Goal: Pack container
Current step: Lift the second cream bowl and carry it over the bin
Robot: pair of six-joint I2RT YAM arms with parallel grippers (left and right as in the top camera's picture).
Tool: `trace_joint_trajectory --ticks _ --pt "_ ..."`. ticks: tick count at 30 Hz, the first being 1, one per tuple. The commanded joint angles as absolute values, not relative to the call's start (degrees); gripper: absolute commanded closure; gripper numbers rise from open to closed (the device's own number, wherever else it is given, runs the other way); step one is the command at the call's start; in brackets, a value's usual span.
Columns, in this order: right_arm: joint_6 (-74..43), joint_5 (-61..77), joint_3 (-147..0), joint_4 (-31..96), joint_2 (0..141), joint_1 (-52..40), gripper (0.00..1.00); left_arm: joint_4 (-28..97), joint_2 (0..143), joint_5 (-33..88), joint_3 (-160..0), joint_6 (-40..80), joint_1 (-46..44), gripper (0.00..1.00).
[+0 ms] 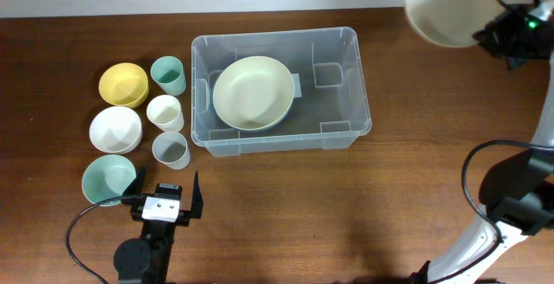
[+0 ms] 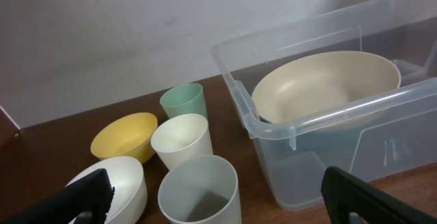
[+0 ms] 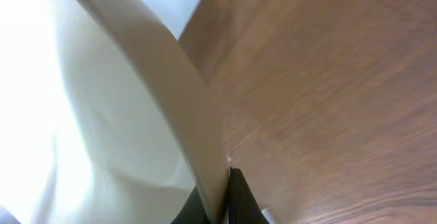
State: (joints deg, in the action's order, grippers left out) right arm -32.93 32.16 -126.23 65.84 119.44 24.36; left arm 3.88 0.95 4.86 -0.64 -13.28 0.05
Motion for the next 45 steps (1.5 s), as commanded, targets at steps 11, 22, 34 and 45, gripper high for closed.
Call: trace_joint_trajectory --ticks 11,22,34,45 --pt "-28.16 34.5 -127.83 64.73 114.56 7.38 0.96 4.34 0.91 4.67 -0.54 -13.58 0.27 0.0" --pt "-24.27 32.56 -127.5 64.75 114.85 -7.7 0.96 4.34 0.91 4.67 -0.54 -13.56 0.27 0.0" --pt "-22.94 21.8 -126.91 67.9 118.61 -21.85 0.96 4.34 0.91 4.67 -0.54 -13.56 0.27 0.0" --pt "-22.92 21.76 -126.91 65.17 126.21 -23.03 0.96 4.34 0.91 4.67 -0.54 -13.56 0.27 0.0"
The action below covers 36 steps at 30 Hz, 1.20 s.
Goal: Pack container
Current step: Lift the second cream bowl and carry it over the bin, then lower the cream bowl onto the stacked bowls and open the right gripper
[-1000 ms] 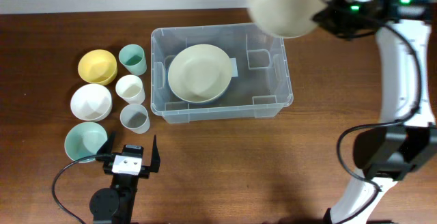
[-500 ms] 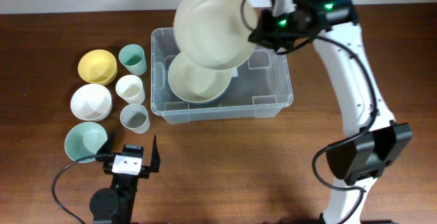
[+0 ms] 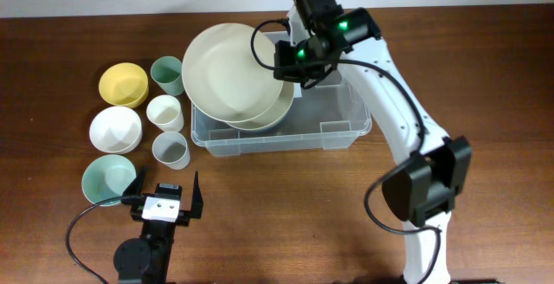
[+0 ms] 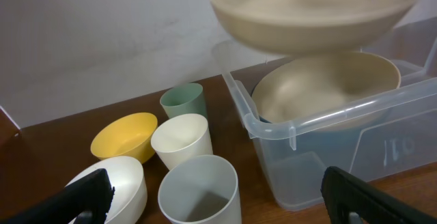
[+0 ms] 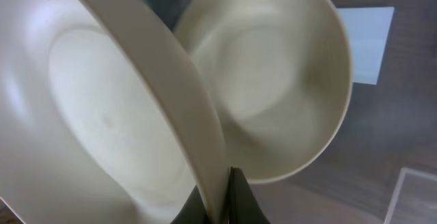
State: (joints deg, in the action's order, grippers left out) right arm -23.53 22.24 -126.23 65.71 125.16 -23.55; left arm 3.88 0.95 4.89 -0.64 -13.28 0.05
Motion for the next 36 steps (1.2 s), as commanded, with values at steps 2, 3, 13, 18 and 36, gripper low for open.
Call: trace_joint_trajectory --ticks 2,3,13,18,36 --pt "-22.92 21.76 -126.91 65.06 127.09 -22.55 0.96 4.34 0.91 4.67 -0.54 -13.56 0.27 0.0" --pt "-22.92 21.69 -126.91 65.06 127.46 -22.41 0.96 4.34 0.91 4.67 -0.54 -13.56 0.27 0.0" --pt "-22.9 18.55 -126.91 64.9 130.58 -22.04 0.94 4.34 0.91 4.67 -0.54 -13.56 0.27 0.0" --pt "-22.92 16.99 -126.89 64.31 131.0 -22.04 0.94 4.34 0.91 4.67 -0.54 -13.56 0.27 0.0" --pt "-22.92 15.62 -126.89 63.59 131.33 -22.04 0.89 4.34 0.91 4.67 -0.54 -13.56 0.27 0.0"
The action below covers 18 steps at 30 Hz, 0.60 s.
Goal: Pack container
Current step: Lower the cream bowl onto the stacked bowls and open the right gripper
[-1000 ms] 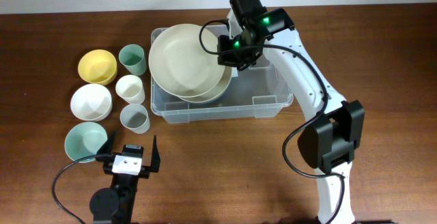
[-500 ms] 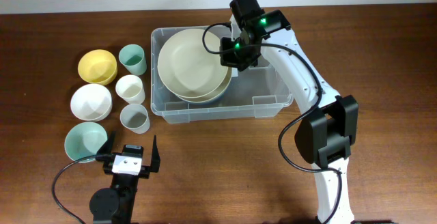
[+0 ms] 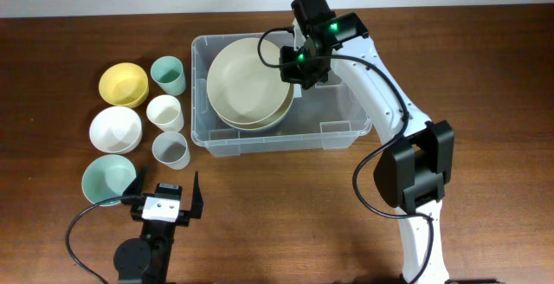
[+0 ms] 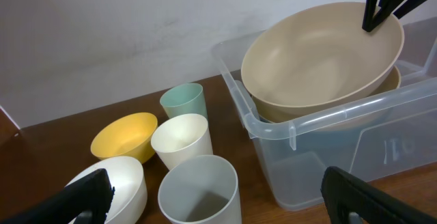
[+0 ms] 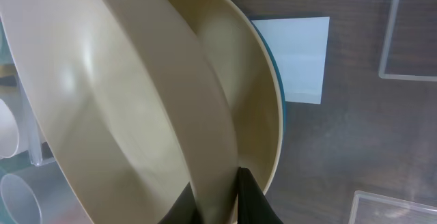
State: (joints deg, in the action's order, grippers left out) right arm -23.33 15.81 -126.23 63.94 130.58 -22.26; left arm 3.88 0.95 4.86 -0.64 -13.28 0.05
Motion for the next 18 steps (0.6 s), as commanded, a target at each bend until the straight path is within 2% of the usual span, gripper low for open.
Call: trace_joint_trajectory --ticks 1,15,18 --pt "-22.92 15.59 -126.89 63.59 131.59 -22.04 0.9 4.34 0.91 4.67 -0.54 -13.56 0.27 0.0" --pt "-22.92 15.84 -126.87 63.64 133.47 -22.04 0.89 4.34 0.91 4.67 -0.54 -13.56 0.27 0.0" --pt "-22.92 15.81 -126.87 63.66 133.49 -22.04 0.76 4.34 0.91 4.67 -0.54 -13.56 0.27 0.0"
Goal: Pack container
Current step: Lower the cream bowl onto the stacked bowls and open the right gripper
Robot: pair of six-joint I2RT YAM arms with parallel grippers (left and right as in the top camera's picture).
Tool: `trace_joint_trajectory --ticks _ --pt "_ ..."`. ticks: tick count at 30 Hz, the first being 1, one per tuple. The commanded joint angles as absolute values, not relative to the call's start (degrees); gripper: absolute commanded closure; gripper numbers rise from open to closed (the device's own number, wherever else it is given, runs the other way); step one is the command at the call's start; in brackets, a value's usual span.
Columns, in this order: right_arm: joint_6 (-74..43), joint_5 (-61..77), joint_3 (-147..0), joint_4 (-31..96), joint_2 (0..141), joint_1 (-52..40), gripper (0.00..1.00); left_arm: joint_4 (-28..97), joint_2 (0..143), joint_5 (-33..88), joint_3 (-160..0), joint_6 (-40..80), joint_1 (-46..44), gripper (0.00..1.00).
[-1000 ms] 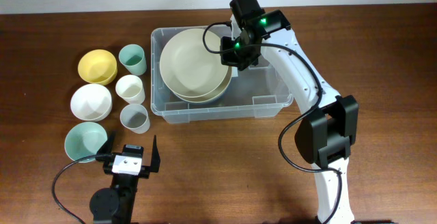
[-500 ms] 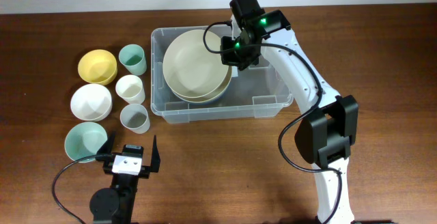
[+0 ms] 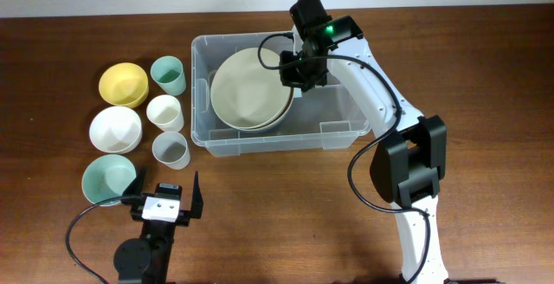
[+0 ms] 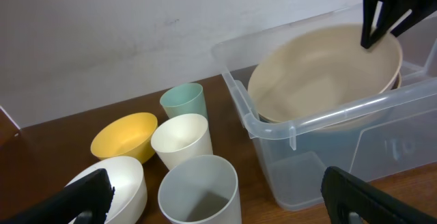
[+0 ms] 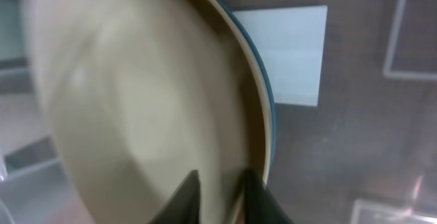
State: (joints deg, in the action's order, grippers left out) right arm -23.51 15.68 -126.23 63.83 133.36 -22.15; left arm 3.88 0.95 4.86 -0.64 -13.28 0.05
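Note:
A clear plastic container (image 3: 362, 93) stands at mid-table. Inside it, on the left, a large cream bowl (image 3: 249, 87) lies nested in a second cream bowl whose rim (image 5: 265, 108) shows beside it. My right gripper (image 3: 295, 69) is over the bowls' right edge, open, its fingers (image 5: 192, 185) on either side of the top bowl's rim. My left gripper (image 3: 165, 192) rests open near the table's front, left of the container, holding nothing. In the left wrist view the bowls (image 4: 321, 67) show above the container's wall (image 4: 321, 128).
Left of the container stand a yellow bowl (image 3: 123, 84), a green cup (image 3: 168, 75), a cream cup (image 3: 164, 112), a grey cup (image 3: 170, 150), a white bowl (image 3: 115, 129) and a mint bowl (image 3: 108, 180). The right arm reaches over the container's back right.
The top bowl was tilted, pinched at its rim by my right gripper; now it lies flatter in the lower bowl and the fingers stand apart. The left arm has not moved.
My right gripper held a cream bowl high at the far right, off the container. Then it held the bowl above the container's left part, then tilted onto the bowl lying there. Now the bowl is nested and the gripper is open. The left arm stayed still.

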Motion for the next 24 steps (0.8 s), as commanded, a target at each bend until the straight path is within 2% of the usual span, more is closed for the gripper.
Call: trace_joint_trajectory --ticks 1,4,9,13,14,16,20,22,24 --pt "-22.92 15.81 -126.87 63.66 133.49 -22.04 0.73 4.34 0.91 4.67 -0.54 -13.58 0.27 0.0" --pt "-22.9 15.81 -126.87 63.64 133.49 -22.04 0.63 4.34 0.91 4.67 -0.54 -13.56 0.27 0.0" --pt "-22.9 15.81 -126.87 63.61 133.49 -22.04 0.56 4.34 0.91 4.67 -0.54 -13.56 0.27 0.0" --pt "-22.83 15.75 -126.87 63.64 133.49 -22.04 0.57 4.34 0.91 4.67 -0.54 -13.56 0.27 0.0" --pt "-22.7 15.7 -126.87 63.61 133.49 -22.04 0.59 4.34 0.91 4.67 -0.54 -13.56 0.27 0.0" --pt "-22.72 14.87 -126.87 63.46 133.49 -22.04 0.71 4.34 0.91 4.67 -0.54 -13.58 0.27 0.0" --pt "-22.72 13.43 -126.87 63.2 133.49 -22.04 0.88 4.34 0.91 4.67 -0.54 -13.56 0.27 0.0" --pt "-22.72 13.45 -126.87 63.16 133.49 -22.04 0.94 4.34 0.91 4.67 -0.54 -13.56 0.27 0.0" --pt "-22.7 13.45 -126.87 63.0 133.49 -22.04 0.96 4.34 0.91 4.67 -0.54 -13.56 0.27 0.0"
